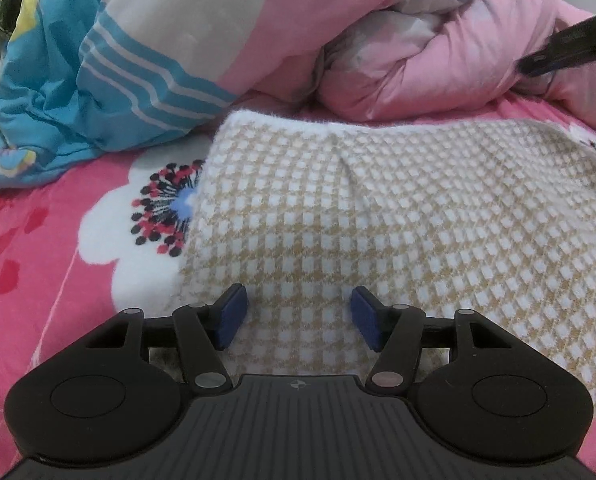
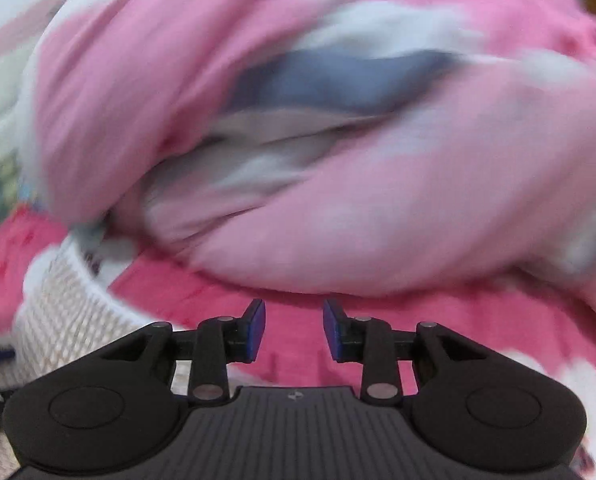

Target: Fold clothes

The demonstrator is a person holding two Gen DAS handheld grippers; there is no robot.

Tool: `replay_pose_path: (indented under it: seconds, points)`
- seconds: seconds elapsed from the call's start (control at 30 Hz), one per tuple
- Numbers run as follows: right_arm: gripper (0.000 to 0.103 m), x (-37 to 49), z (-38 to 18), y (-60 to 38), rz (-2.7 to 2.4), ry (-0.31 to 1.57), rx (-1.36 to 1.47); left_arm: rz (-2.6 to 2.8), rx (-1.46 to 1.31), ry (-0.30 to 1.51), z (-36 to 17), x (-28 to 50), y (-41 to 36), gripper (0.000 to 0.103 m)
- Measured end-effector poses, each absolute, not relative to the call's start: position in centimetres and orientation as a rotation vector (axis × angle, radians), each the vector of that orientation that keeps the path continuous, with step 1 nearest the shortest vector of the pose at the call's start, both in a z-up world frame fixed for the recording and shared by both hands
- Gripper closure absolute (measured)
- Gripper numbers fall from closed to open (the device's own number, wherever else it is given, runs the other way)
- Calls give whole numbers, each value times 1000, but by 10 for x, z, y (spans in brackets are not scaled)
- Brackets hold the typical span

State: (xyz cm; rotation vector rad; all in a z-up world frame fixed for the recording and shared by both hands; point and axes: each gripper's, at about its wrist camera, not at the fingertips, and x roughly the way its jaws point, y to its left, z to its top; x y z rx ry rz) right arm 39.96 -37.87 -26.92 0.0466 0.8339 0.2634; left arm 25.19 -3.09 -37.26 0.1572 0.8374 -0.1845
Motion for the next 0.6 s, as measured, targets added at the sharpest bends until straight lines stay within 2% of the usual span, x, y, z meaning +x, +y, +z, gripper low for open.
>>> replay_pose_path:
  seconds: [0.07,0.13,0.3,0.33,0.37,0.4,0.5,0.6]
  points:
    - [68,388,-265,-411,194,872,101,-186,155,840,-373,253,-31,44]
    - [57,374,-275,-434,152,940,198,-188,156,840,-374,253,-30,43]
    - [51,345,-309,-487,54,1114,454,-193,172,840,-374,254,-31,42]
    - [53,343,-320,-493,38,1137,507,-194,176,841,-374,254,-31,42]
    - [60,339,-329,-498,34,1141,560,-196,185,840,-374,253,-31,41]
    - [98,335,-333,-500,45,1113,598,-198,195,838,-374,253,-32,41]
    - [101,328,-325,-505,78,948,621,-202,221,836,-374,253,-32,39]
    - [101,331,-328,-504,68,912,588,-202,224,841,-374,254,-32,38]
